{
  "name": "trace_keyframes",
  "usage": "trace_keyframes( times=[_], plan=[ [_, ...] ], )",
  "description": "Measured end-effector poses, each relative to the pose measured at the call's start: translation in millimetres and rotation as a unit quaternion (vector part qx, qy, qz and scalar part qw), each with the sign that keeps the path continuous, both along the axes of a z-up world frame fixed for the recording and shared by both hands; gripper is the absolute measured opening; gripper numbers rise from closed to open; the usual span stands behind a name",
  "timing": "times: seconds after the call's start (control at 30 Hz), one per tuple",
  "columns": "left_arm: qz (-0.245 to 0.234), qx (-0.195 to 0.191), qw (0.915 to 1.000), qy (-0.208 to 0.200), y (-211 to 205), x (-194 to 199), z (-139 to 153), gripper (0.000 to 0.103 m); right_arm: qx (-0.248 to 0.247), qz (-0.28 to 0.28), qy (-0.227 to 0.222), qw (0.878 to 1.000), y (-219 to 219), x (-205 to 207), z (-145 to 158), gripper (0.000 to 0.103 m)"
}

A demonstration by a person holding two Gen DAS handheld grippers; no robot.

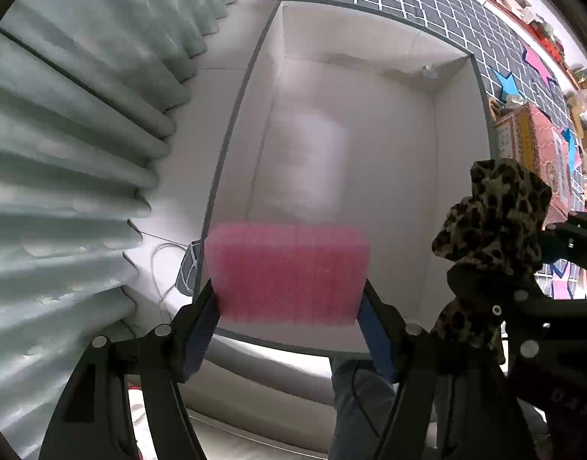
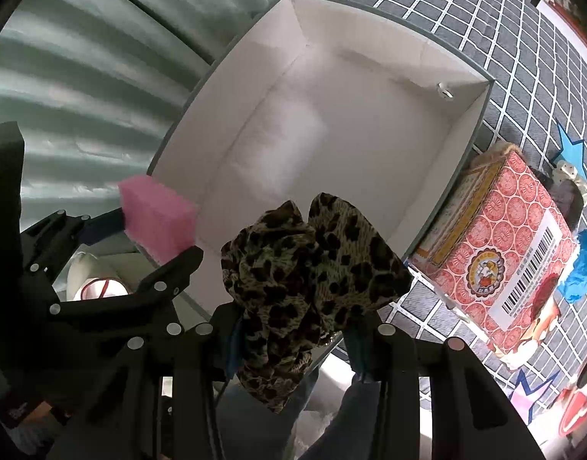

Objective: Organize soft objects
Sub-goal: 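Open both tools to drop the sponge and scrunchie into the box, then withdraw both tools from the box back toward the remaining soft items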

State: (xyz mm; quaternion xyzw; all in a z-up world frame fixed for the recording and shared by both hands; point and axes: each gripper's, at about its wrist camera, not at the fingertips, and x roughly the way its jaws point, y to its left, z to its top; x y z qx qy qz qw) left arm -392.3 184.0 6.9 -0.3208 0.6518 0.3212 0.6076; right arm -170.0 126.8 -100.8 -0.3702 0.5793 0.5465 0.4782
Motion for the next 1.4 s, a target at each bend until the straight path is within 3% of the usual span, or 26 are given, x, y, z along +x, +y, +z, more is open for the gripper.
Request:
trace_keyframes(
  times=[0.63,0.73,0.8,0.83,0.87,0.97,1.1,1.13,1.17,1.2,1.4],
  plan=[
    [-0.004,0.001,1.0,-0.002,0,0,-4,0.076,0.002,-0.004,0.005,1.0,-1,2,1,0.045],
    [0.007,-0.006,1.0,0.001,3,-3,-6,0.08,0.005,-0.009,0.003,1.0,-3,5,3,0.052],
    [0.017,-0.012,0.9998,-0.003,5,-5,-6,0.085,0.012,-0.014,0.008,1.0,-4,8,8,0.064],
    [0.02,-0.012,0.9997,-0.008,5,-6,-4,0.086,0.016,-0.016,0.01,1.0,-4,9,10,0.077],
    [0.02,-0.009,0.9997,-0.011,5,-6,-3,0.089,0.022,-0.018,0.011,1.0,-5,9,13,0.083],
    [0.02,0.002,0.9997,-0.015,5,-5,2,0.103,0.033,-0.018,0.007,0.999,-6,10,21,0.083],
    [0.021,0.005,0.9996,-0.018,6,-3,6,0.103,0.039,-0.025,0.006,0.999,-12,12,27,0.083],
    [0.021,0.004,0.9996,-0.02,7,-4,7,0.103,0.042,-0.026,0.004,0.999,-14,12,30,0.087],
    [0.021,0.003,0.9995,-0.022,6,-4,7,0.103,0.045,-0.027,0.002,0.999,-14,13,32,0.1],
    [0.02,0.002,0.9995,-0.024,6,-3,9,0.103,0.051,-0.028,0.004,0.998,-14,13,36,0.102],
    [-0.01,0.003,0.9988,-0.048,1,11,23,0.103,0.077,-0.039,-0.009,0.996,-16,17,62,0.102]
  ],
)
